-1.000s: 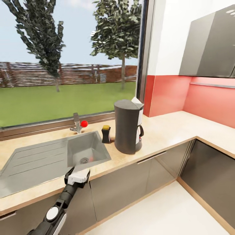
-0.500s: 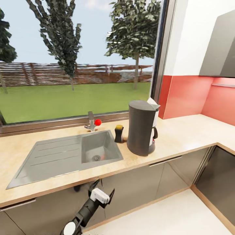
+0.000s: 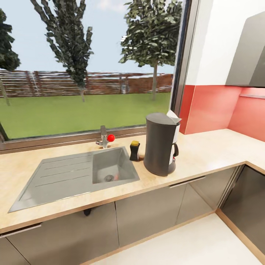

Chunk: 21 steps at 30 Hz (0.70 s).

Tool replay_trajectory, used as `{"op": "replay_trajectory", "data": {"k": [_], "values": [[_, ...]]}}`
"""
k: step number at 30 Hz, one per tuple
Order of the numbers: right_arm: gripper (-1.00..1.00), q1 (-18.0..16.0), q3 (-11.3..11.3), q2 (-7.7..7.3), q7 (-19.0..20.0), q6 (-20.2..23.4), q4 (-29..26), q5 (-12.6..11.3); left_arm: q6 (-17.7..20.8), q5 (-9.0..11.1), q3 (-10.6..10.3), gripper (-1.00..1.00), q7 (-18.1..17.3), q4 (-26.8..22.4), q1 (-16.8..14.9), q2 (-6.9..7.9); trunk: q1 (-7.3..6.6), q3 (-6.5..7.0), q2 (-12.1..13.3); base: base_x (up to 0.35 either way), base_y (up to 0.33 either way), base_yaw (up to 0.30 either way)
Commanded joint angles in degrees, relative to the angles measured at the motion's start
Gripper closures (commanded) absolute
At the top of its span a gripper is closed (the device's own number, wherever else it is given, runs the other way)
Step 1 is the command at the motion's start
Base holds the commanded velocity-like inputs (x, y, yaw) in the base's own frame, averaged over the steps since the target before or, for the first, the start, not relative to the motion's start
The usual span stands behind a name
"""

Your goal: Set up a coffee station on the kitchen countertop: keep the coffee maker on the countertop, move the bottle of coffee from the kitchen shelf to the counter next to the coffee maker, place a paper coffee filter on top of the coffee maker, put the saucer next to the coffee maker with the coffee cup on the saucer, and place the electric kettle next to the coffee maker.

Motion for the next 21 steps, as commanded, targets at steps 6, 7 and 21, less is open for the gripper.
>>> {"op": "replay_trajectory", "data": {"k": [6,7,21], "values": [[-1.0,0.0,-0.5,-0.03,-0.3,-0.2,0.0,0.6,-1.2,9.3,18.6,-1.0,4.5,22.3,0.2,-0.52,0.02,-0.07,-0.1,0.0,0.0,0.0],[-1.0,0.0,-0.5,-0.02,-0.3,-0.1,0.0,0.6,-1.2,10.2,20.4,-1.0,4.5,24.5,0.2,-0.56,0.02,-0.07,-0.1,0.0,0.0,0.0],[-1.0,0.0,-0.5,-0.34,-0.4,0.0,-0.1,0.5,-0.6,12.3,23.7,-1.0,5.0,34.5,0.0,-0.88,0.02,-0.07,-0.1,0.0,0.0,0.015]]}}
